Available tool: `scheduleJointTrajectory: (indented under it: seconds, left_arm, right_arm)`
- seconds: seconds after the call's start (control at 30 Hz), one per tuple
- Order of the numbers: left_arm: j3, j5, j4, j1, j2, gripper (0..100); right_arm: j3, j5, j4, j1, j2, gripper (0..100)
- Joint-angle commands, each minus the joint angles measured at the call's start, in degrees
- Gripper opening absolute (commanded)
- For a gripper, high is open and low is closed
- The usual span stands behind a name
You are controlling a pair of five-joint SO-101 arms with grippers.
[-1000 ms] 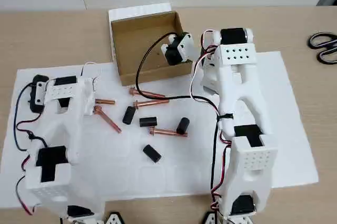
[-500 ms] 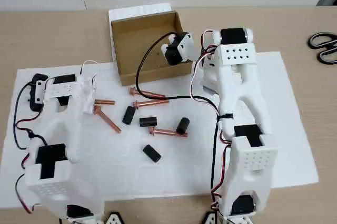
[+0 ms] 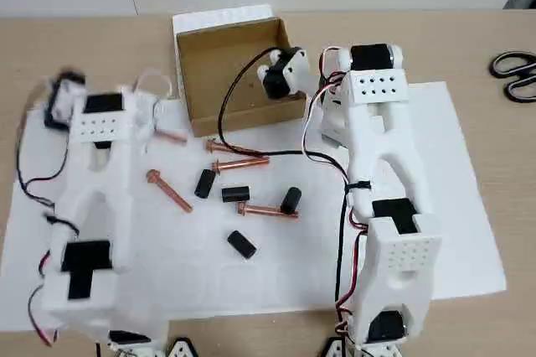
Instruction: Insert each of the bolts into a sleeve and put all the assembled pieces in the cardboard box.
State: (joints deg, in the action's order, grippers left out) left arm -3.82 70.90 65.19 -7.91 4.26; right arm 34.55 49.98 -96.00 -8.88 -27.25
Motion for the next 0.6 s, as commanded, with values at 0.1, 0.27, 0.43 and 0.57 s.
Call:
scheduleJointTrajectory:
  seconds: [0.1, 0.27, 0.43, 0.57]
  left_arm:
    - [8.75, -16.09, 0.7, 9.93, -10.55, 1]
    - [9.36, -43.6, -3.96, 13.8, -11.16, 1]
    - [20.88, -55.91, -7.47, 15.47, -13.45, 1]
    - [29.67, -46.42, -10.29, 16.62, -16.44, 1]
  right_arm:
    - [8.88, -19.96, 2.15, 3.12, 8.22, 0.5]
    - [12.57, -40.53, 1.98, 2.77, 14.46, 0.5]
    - [16.35, -42.81, 6.55, 0.57, 24.75, 0.5]
    - [14.24, -46.33, 9.45, -1.54, 33.71, 0.5]
